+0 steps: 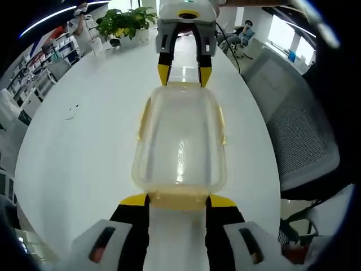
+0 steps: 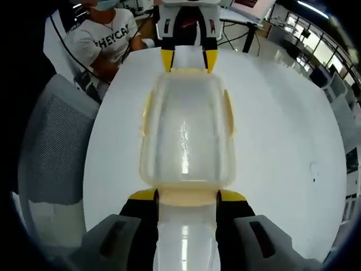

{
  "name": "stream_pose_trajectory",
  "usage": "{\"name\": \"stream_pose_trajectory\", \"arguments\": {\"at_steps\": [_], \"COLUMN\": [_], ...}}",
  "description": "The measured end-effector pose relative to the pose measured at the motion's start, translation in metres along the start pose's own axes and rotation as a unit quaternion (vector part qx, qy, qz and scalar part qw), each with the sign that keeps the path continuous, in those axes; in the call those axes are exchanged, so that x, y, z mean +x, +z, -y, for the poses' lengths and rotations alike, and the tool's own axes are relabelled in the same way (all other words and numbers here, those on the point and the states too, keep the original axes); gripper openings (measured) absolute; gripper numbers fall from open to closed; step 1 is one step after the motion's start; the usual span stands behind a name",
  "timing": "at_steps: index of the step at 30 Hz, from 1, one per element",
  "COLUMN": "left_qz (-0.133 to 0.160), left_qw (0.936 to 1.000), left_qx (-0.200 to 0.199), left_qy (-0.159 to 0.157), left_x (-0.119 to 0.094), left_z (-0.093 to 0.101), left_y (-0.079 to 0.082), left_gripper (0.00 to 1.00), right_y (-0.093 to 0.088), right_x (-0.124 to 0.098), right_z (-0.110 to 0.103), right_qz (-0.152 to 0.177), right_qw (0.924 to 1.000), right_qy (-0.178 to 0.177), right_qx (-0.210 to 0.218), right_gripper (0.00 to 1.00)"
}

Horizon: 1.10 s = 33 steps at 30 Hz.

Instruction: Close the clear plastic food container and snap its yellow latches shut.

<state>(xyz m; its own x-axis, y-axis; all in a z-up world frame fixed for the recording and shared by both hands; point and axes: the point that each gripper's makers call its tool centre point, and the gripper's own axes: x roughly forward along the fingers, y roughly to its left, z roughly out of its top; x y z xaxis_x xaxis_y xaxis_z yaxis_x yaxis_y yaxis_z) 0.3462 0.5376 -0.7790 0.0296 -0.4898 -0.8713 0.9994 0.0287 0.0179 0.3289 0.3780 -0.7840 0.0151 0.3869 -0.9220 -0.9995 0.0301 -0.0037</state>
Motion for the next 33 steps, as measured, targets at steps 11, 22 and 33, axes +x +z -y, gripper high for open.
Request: {"name": "stream_pose_trajectory", "arguments": {"at_steps": [11, 22, 33], "left_qz": [0.007, 0.005, -0.002], "left_qw": [1.0000, 0.9999, 0.9999], "left_qx": [0.000, -0.005, -0.009], "left_qy": [0.005, 0.007, 0.008], "left_x": [-0.004, 0.001, 0.008], "left_z": [-0.004, -0.003, 0.002], "left_y": [0.009, 0.018, 0.032], "left_gripper": [0.33, 0.33, 0.33], "right_y": [-0.003, -0.013, -0.027], "right_x": [-0.009, -0.012, -0.019], "right_z": [0.006, 0.007, 0.005], "right_qz": [0.008, 0.005, 0.001], "right_qw": [0.9999, 1.0000, 0.9999], "right_qy": [-0.005, 0.002, 0.005], "right_qx": [-0.004, -0.008, -0.015], "right_gripper": [0.36, 0.36, 0.36]}}
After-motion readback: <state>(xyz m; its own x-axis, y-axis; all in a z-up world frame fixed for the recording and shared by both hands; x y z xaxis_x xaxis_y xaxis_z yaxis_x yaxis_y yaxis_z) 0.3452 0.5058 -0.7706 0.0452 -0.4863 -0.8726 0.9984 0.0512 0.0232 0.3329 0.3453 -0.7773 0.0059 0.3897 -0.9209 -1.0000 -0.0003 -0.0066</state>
